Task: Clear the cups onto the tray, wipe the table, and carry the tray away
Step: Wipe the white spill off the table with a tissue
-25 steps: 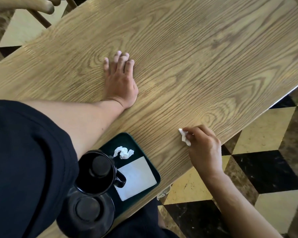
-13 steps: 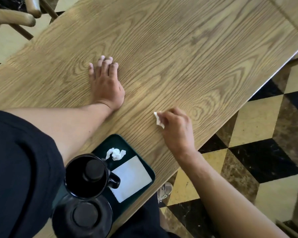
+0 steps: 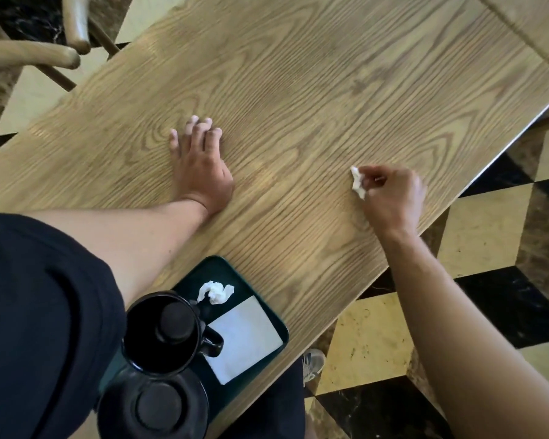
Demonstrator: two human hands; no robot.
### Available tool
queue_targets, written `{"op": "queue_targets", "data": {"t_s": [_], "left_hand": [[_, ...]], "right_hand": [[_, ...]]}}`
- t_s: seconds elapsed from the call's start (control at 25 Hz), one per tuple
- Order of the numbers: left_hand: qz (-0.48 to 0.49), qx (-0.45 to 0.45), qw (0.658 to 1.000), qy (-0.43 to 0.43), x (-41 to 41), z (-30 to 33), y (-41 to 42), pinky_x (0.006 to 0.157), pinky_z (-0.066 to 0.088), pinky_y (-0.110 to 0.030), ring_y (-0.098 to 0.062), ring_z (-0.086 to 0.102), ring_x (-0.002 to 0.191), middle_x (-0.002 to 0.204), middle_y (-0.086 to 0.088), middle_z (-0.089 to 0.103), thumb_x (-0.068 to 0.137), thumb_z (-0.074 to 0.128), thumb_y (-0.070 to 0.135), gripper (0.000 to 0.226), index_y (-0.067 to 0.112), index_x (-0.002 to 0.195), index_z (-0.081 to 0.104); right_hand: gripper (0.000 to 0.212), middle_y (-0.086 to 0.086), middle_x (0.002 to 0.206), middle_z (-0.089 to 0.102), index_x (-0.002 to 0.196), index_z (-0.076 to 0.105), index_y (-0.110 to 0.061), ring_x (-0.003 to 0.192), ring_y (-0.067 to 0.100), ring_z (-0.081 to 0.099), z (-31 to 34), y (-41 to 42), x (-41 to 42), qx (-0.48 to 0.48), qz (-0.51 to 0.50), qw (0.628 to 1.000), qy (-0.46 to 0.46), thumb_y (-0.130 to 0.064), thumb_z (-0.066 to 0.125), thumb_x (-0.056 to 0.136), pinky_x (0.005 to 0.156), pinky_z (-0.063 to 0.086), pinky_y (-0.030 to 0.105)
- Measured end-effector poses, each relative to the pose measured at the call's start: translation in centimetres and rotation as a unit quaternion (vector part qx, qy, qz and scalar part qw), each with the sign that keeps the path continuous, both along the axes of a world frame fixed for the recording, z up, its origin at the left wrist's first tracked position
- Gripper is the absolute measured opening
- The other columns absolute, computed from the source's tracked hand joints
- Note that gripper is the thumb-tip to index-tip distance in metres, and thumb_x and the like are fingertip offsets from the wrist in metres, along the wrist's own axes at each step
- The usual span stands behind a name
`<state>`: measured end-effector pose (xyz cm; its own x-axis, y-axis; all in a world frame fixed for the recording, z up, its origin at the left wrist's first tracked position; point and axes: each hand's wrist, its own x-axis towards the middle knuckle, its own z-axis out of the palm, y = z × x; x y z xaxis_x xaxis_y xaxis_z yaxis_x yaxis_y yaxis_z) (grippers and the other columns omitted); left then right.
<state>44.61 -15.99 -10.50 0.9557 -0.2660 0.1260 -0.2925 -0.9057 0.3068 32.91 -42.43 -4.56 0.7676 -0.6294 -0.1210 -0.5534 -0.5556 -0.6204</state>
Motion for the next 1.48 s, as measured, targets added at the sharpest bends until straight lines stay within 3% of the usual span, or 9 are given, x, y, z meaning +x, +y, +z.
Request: {"op": "queue_targets", "data": {"t_s": [0.2,0.4,0.52,0.64,0.76,0.88,1.2,1.36,1.48], "left_hand": [[0.004,0.003,1.000,0.001,0.0,-0.1,0.0,0.119,0.017,-0.064,-0.038,0.036,0.145,0.143,-0.018,0.053,0.082,0.033,0.011,0.052,0.001,0.127,0.058],[-0.010,0.002,1.000,0.007,0.1,0.1,0.1,0.119,0.017,-0.065,-0.038,0.035,0.146,0.144,-0.018,0.052,0.083,0.032,0.009,0.051,0.002,0.127,0.055],[-0.010,0.002,1.000,-0.004,0.1,-0.2,0.2,0.118,0.019,-0.066,-0.038,0.036,0.145,0.142,-0.018,0.053,0.084,0.034,0.007,0.048,0.002,0.127,0.056],[-0.013,-0.003,1.000,-0.001,0.1,-0.3,0.1,0.117,0.019,-0.066,-0.038,0.036,0.145,0.142,-0.018,0.053,0.084,0.039,0.003,0.046,0.002,0.127,0.056],[-0.003,-0.015,1.000,-0.003,0.2,-0.5,0.3,0.117,0.019,-0.066,-0.040,0.037,0.144,0.139,-0.019,0.055,0.084,0.039,0.004,0.046,0.000,0.126,0.057],[-0.003,-0.013,1.000,-0.007,0.2,-0.6,0.2,0.116,0.020,-0.067,-0.040,0.038,0.144,0.138,-0.019,0.056,0.084,0.039,0.006,0.045,0.000,0.124,0.058],[-0.003,-0.005,1.000,-0.005,0.1,-0.3,0.1,0.118,0.020,-0.065,-0.040,0.037,0.144,0.140,-0.018,0.056,0.086,0.035,0.007,0.046,0.001,0.126,0.058],[0.000,-0.004,1.000,-0.003,0.2,-0.4,0.4,0.118,0.021,-0.065,-0.039,0.039,0.144,0.140,-0.017,0.057,0.085,0.035,0.008,0.047,0.001,0.125,0.059],[-0.006,0.006,1.000,0.017,0.0,-0.2,0.3,0.119,0.020,-0.065,-0.037,0.037,0.145,0.143,-0.016,0.054,0.086,0.033,0.010,0.048,0.001,0.127,0.058]], "right_hand": [[0.022,0.004,0.101,0.070,0.103,0.079,-0.016,0.098,0.023,0.065,-1.5,1.8,3.2,-0.064,0.096,0.993,-0.009,-0.008,0.062,0.091,0.082,0.041,0.020],[0.014,0.004,0.098,0.067,0.105,0.075,-0.009,0.088,0.020,0.059,-0.5,8.5,-6.8,-0.089,0.339,0.936,-0.037,-0.014,0.065,0.096,0.080,0.053,0.036],[0.015,0.001,0.103,0.066,0.109,0.072,-0.012,0.092,0.020,0.059,-0.9,6.8,-10.2,-0.074,0.418,0.905,-0.015,-0.008,0.067,0.095,0.083,0.053,0.034],[0.011,0.000,0.097,0.067,0.098,0.077,-0.010,0.087,0.017,0.064,-0.8,2.7,-8.6,-0.050,0.347,0.936,-0.018,-0.005,0.074,0.089,0.081,0.055,0.030],[0.011,-0.004,0.095,0.068,0.097,0.080,-0.014,0.087,0.016,0.067,-0.8,-2.2,-2.9,-0.033,0.141,0.989,0.005,-0.016,0.076,0.087,0.079,0.050,0.022],[0.015,-0.005,0.101,0.065,0.102,0.077,-0.016,0.097,0.020,0.065,-1.1,-3.2,-0.6,-0.044,0.049,0.998,0.021,-0.022,0.070,0.091,0.082,0.041,0.018],[0.005,-0.005,0.092,0.063,0.092,0.074,-0.015,0.083,0.015,0.057,-0.3,7.2,-12.6,0.018,0.397,0.917,0.002,-0.013,0.070,0.094,0.077,0.051,0.029],[0.005,-0.003,0.086,0.065,0.092,0.078,-0.014,0.078,0.016,0.061,-0.8,5.9,-10.4,0.003,0.366,0.931,-0.008,-0.014,0.073,0.091,0.075,0.049,0.021],[0.005,0.000,0.087,0.067,0.091,0.080,-0.011,0.079,0.019,0.064,-1.7,5.9,-6.9,-0.012,0.316,0.948,-0.037,-0.012,0.075,0.089,0.073,0.052,0.031]]}}
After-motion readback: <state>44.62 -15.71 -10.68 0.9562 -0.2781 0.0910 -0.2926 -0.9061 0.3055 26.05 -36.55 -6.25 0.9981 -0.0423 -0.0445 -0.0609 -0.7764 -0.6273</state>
